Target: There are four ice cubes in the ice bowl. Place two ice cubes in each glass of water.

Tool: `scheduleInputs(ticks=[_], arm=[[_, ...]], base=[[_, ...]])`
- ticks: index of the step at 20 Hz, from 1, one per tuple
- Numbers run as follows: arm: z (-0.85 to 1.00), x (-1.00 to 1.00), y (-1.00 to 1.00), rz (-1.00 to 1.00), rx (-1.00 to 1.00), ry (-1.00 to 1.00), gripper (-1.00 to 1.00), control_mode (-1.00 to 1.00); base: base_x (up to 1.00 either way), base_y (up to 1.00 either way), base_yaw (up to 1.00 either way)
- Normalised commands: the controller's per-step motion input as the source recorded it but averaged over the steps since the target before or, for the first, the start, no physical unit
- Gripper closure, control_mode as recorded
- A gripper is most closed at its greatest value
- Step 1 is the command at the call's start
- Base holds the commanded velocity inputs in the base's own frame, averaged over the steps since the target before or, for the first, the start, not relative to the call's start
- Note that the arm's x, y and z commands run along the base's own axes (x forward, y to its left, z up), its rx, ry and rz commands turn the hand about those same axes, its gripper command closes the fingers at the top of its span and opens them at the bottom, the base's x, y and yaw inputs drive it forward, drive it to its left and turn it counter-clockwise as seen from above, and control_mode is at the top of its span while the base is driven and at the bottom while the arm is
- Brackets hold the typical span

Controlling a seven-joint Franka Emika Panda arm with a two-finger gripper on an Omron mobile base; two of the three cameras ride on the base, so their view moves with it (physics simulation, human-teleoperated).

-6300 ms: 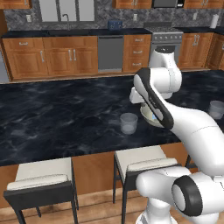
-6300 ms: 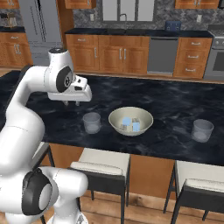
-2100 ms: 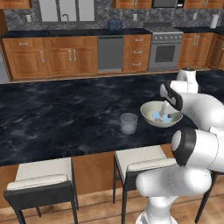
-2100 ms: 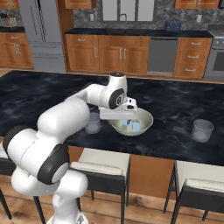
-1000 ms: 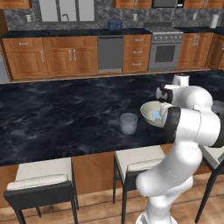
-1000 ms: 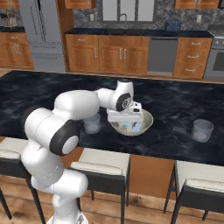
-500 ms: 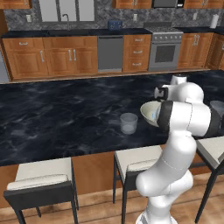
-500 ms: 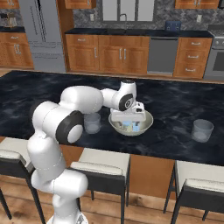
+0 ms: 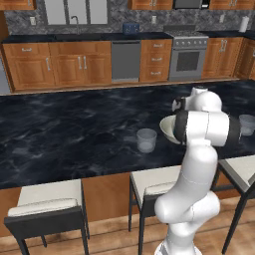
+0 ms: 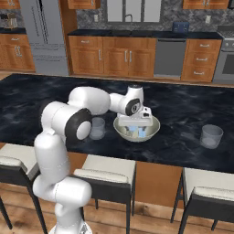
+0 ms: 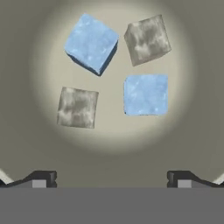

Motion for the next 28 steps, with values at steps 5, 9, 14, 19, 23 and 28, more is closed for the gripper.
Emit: scheduleInputs(ticks=[5, 9, 14, 19, 23, 28], arm=[[-0.15, 0.23, -0.13, 0.00, 0.00, 0.00, -1.00, -1.00], [-0.13, 0.21, -0.15, 0.00, 0.00, 0.00, -1.00, -1.00], [-0.15, 0.18, -0.10, 0.00, 0.00, 0.00, -1.00, -1.00], [-0.21, 0.16, -0.06, 0.00, 0.00, 0.00, -1.00, -1.00], [-0.22, 0.17, -0.04, 0.00, 0.00, 0.00, -1.00, -1.00], [-0.22, 0.19, -0.02, 0.00, 0.00, 0.00, -1.00, -1.00]], base=[[0.00, 0.00, 0.00], [0.00, 0.00, 0.00], [0.00, 0.00, 0.00], [0.00, 0.00, 0.00], [0.00, 0.00, 0.00], [0.00, 0.00, 0.00]])
